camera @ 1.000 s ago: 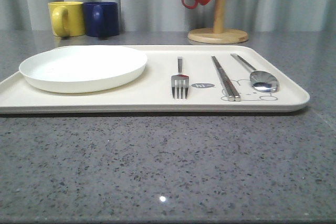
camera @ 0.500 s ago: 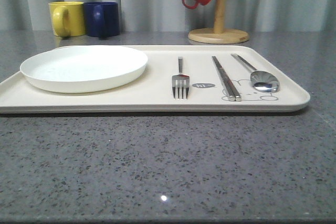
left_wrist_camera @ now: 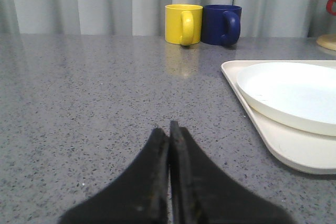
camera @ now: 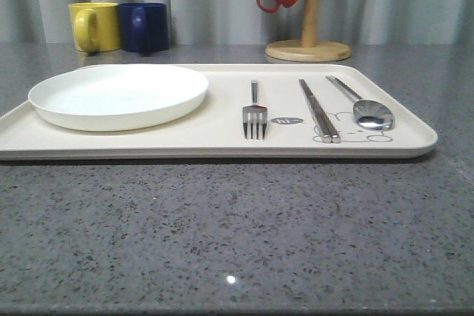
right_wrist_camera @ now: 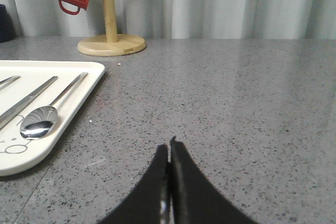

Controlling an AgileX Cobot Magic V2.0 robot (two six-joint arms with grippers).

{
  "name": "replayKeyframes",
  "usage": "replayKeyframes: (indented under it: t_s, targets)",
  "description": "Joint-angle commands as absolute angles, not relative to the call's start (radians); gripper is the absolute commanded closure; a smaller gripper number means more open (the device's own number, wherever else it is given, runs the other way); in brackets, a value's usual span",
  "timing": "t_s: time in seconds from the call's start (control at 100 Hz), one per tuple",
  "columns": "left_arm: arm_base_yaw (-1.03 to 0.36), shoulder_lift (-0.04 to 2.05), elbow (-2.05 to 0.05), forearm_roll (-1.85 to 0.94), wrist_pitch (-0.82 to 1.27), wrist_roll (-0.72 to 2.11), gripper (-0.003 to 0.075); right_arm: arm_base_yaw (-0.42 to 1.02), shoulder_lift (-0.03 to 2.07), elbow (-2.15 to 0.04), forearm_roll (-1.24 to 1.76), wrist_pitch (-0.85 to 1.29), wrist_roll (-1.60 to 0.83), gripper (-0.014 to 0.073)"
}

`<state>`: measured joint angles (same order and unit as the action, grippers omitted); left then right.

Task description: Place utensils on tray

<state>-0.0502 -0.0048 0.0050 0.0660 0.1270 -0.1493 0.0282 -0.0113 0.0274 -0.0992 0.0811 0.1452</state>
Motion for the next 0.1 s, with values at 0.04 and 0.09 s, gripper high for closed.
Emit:
replayKeyframes:
  t_s: [0.04, 0.09]
  targets:
    - [-0.045, -0.039, 0.032, 0.058, 0.037, -0.154, 0.0739, 0.026, -0.015, 0.028, -0.102, 0.009, 0.137, 0.0662]
    - [-0.045, -0.039, 0.032, 0.058, 0.037, -0.154, 0.0739, 0.026, -0.015, 0.028, -0.102, 0.009, 0.137, 0.0662]
